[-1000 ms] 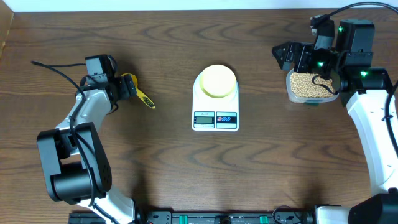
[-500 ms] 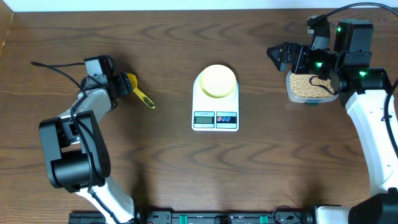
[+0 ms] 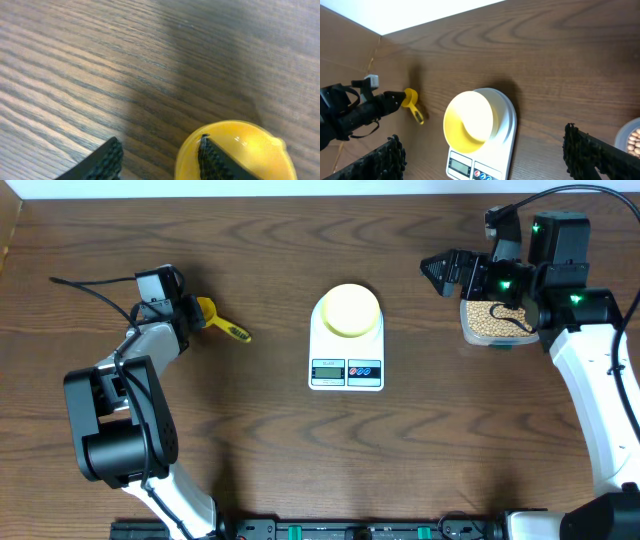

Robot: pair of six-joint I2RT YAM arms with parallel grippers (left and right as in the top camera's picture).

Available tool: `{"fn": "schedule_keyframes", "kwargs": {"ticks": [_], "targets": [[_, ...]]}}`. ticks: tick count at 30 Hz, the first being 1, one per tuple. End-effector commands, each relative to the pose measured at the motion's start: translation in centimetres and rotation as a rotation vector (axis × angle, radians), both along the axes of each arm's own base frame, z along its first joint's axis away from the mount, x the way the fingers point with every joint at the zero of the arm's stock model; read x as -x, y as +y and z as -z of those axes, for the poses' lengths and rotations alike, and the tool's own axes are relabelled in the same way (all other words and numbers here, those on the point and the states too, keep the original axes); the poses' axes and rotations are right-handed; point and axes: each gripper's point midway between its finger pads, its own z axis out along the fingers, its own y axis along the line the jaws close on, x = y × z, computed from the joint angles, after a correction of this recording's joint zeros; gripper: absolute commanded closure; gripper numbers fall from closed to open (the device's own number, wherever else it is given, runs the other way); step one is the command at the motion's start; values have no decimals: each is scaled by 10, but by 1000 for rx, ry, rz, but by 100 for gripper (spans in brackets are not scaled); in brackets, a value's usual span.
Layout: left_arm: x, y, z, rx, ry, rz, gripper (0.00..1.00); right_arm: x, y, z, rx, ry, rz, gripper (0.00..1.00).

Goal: Scoop item into bowl and weigh 50g on scale
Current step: 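Grasp the yellow scoop handle with the left gripper and lift it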

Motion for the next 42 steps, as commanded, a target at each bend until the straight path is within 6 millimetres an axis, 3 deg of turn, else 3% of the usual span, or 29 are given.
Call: {"fn": "schedule_keyframes", "kwargs": {"ticks": [1, 13, 25, 29, 35, 42], "targets": [[-3, 4, 1, -6, 0, -5, 56, -1, 2, -9, -14, -10, 8, 2], [2, 2, 5, 29, 17, -38, 92, -3, 0, -9, -8, -11, 27, 2], [9, 0, 7, 35, 52, -39, 93, -6, -6, -7, 14, -8, 65, 3], [6, 1, -11, 30, 11, -42, 93, -6, -6, -6, 13, -7, 64, 5], [0, 2, -60, 12, -95, -42, 93, -7, -7, -6, 16, -8, 68, 6], [7, -1, -97, 16, -150, -44, 93, -7, -8, -6, 20, -8, 73, 5]]}}
